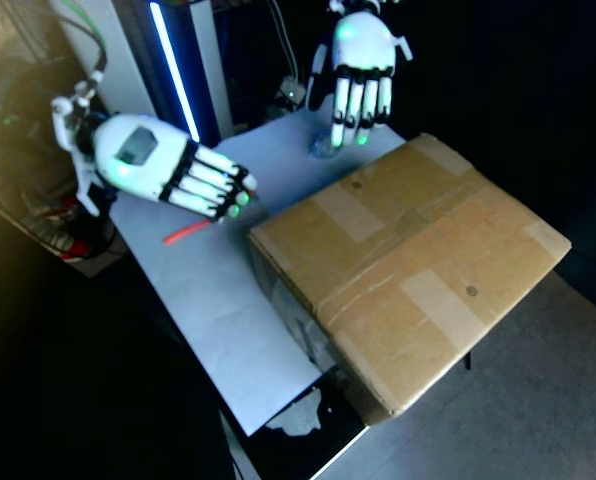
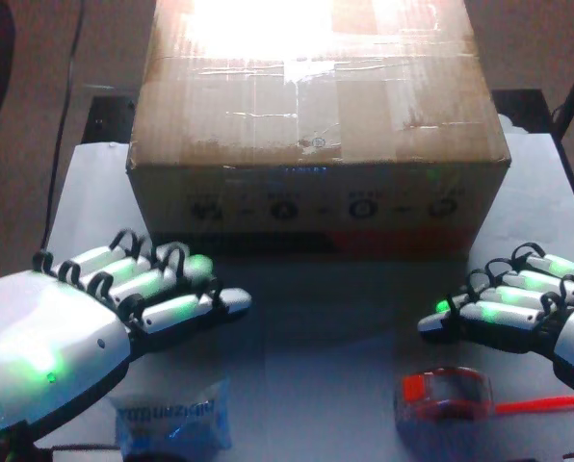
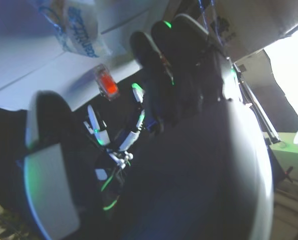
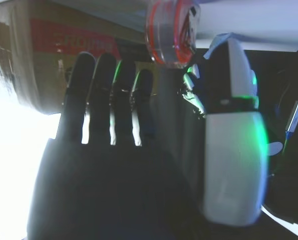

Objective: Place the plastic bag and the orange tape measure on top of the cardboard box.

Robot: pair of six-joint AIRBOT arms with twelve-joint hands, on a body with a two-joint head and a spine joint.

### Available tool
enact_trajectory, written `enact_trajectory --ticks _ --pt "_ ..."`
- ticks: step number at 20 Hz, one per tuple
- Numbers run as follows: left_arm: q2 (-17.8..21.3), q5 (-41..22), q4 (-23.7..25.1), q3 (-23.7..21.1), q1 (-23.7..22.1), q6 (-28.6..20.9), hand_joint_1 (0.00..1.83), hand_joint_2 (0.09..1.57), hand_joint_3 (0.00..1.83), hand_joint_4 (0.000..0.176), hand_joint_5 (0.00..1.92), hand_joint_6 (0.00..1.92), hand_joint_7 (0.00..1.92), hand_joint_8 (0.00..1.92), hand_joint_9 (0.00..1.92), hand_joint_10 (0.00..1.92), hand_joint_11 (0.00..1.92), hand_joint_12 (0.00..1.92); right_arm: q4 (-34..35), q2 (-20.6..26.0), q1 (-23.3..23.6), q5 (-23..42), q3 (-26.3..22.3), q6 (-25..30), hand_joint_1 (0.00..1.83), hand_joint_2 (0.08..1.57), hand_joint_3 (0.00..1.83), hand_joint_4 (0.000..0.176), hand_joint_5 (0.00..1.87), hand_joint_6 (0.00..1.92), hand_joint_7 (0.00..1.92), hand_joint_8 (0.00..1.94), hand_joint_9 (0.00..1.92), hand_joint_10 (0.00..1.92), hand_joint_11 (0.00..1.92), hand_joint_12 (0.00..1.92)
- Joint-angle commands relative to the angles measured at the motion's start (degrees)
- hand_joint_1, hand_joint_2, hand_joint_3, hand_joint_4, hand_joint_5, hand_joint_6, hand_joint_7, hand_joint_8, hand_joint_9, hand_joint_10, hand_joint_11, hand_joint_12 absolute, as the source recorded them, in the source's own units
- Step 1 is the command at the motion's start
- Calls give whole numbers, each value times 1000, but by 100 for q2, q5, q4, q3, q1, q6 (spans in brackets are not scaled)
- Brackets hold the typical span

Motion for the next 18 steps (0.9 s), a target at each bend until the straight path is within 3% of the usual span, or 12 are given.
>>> enact_trajectory --ticks 1,2,4,5,6,7,9,10,13,14,17,18 --pt "19 632 113 0 -39 2 507 971 0 116 128 4 50 1 28 20 0 675 -127 7 55 -613 -2 20 911 836 9 0 407 374 356 373 176 775 0 1313" --pt "20 645 116 -4 -39 2 512 964 0 106 140 5 55 4 31 14 0 696 -127 8 56 -613 -1 20 842 834 7 0 377 358 330 358 177 774 0 1314" --pt "-10 607 78 32 -39 2 488 963 0 111 123 0 49 2 30 8 0 679 -120 -1 63 -613 20 20 895 837 6 0 403 363 354 361 177 773 0 1313" --pt "-59 562 33 72 -39 2 467 958 0 96 149 5 76 5 59 17 0 908 -96 -9 63 -613 35 20 841 835 5 0 380 350 334 349 178 773 0 1314" --pt "-120 513 -12 117 -39 2 467 956 0 96 154 4 82 4 66 17 0 997 -67 -16 65 -614 51 19 825 835 5 3 374 347 328 346 178 773 0 1314" --pt "-184 469 -57 161 -39 2 414 959 1 98 128 0 70 0 60 13 0 1016 -57 -28 80 -614 69 18 754 853 0 0 395 137 402 74 311 355 0 1281" --pt "-334 378 -167 274 -37 2 403 954 0 96 111 0 50 0 34 2 0 1013 6 -110 142 -613 136 -106 762 856 1 0 376 38 340 0 303 188 0 1288" --pt "-398 316 -218 327 -37 2 447 948 0 80 115 3 55 3 38 4 0 1011 49 -180 160 -613 179 -160 753 858 1 0 359 24 330 2 276 169 0 1291" --pt "-555 193 -334 422 -15 2 533 909 0 93 152 13 98 13 87 24 0 1076 90 -431 251 -611 313 -160 699 861 2 0 338 10 303 0 249 174 0 1242" --pt "-585 187 -375 431 27 2 556 908 0 99 139 5 79 4 66 14 0 985 90 -509 299 -606 342 -160 686 866 2 0 339 10 306 2 245 185 0 1269" --pt "-648 190 -487 453 164 2 614 899 0 83 147 3 63 5 54 7 0 916 89 -726 414 -425 437 -168 630 865 0 0 384 29 342 12 257 244 0 1409" --pt "-712 197 -569 489 237 2 601 909 2 82 143 1 56 1 47 4 0 877 89 -850 440 -294 512 -169 602 877 0 0 392 44 359 10 152 522 0 1485"
